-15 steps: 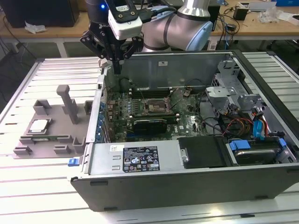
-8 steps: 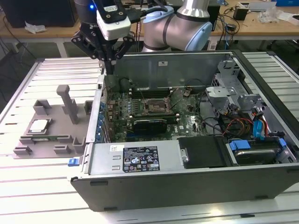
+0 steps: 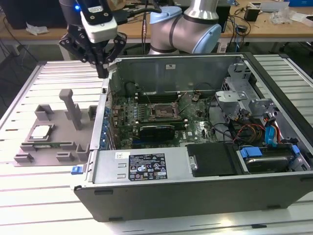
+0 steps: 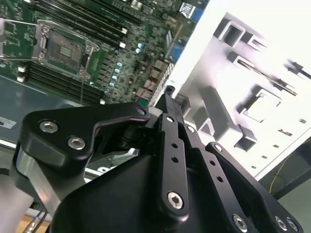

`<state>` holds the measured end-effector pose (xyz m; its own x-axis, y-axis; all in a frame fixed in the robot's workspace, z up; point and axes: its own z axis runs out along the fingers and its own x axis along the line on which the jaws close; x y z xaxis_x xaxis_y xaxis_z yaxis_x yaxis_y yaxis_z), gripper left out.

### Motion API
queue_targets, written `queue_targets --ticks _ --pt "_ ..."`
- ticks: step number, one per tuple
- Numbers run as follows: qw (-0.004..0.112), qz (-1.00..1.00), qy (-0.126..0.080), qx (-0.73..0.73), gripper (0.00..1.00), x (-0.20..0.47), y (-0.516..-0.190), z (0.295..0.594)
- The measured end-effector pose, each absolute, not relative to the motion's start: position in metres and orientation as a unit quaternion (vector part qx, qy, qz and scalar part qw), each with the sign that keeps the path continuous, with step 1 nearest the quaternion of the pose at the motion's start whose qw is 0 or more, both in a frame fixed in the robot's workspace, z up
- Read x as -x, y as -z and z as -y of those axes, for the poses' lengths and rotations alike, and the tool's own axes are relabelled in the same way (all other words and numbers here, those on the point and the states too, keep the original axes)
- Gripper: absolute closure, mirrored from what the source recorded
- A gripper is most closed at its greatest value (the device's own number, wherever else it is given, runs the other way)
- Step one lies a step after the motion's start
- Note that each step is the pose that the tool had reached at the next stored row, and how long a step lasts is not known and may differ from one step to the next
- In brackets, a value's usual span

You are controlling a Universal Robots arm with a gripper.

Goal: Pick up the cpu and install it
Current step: 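Reach for the cpu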

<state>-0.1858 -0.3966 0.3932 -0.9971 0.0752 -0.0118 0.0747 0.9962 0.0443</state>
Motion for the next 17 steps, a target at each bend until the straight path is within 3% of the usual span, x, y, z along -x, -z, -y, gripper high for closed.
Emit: queue_targets --ticks 17 --pt "0.012 -0.999 -0.022 -0.037 0.89 0.244 -0.393 0.397"
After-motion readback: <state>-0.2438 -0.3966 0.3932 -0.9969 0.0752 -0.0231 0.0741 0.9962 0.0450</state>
